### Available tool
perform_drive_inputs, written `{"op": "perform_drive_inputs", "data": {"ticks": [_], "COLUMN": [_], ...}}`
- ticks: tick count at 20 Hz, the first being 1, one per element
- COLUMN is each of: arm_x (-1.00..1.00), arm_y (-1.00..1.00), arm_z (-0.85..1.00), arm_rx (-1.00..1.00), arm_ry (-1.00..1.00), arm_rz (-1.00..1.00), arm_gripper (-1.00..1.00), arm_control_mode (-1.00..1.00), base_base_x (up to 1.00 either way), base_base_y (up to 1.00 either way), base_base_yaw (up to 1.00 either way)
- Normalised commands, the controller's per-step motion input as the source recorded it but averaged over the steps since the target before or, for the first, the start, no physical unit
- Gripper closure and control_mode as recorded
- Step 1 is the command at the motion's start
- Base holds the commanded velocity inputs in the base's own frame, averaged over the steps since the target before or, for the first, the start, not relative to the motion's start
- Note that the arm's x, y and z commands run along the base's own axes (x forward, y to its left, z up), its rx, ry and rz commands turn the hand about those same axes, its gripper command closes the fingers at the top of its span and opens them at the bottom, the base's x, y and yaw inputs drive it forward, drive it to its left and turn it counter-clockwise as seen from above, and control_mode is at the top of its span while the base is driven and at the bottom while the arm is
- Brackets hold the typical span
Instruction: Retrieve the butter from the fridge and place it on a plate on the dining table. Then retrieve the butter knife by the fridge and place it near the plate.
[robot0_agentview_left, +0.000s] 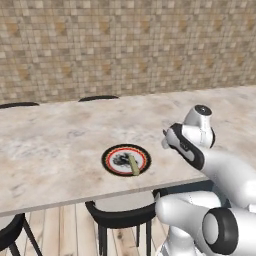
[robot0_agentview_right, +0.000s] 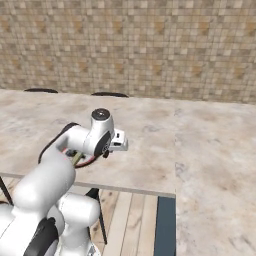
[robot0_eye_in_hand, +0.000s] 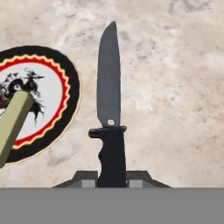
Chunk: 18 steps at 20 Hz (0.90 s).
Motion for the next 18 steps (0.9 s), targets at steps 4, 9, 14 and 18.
{"op": "perform_drive_inputs", "data": {"ticks": [4,9,14,18], "arm_x": [0.15,0.2,0.08,0.02], "arm_y": [-0.04,-0.15,0.0,-0.08], "arm_z": [-0.3,-0.23,-0.14,-0.02], "arm_rx": [-0.07,-0.12,-0.05,0.07], "arm_ry": [0.0,0.13,0.1,0.0], "arm_rz": [0.0,0.0,-0.05,-0.01], "arm_gripper": [1.0,1.0,1.0,1.0], "arm_control_mode": [-1.0,-1.0,-1.0,-1.0], "base_base_x": [0.0,0.0,0.0,0.0], "base_base_y": [0.0,0.0,0.0,0.0], "base_base_yaw": [0.0,0.0,0.0,0.0]}}
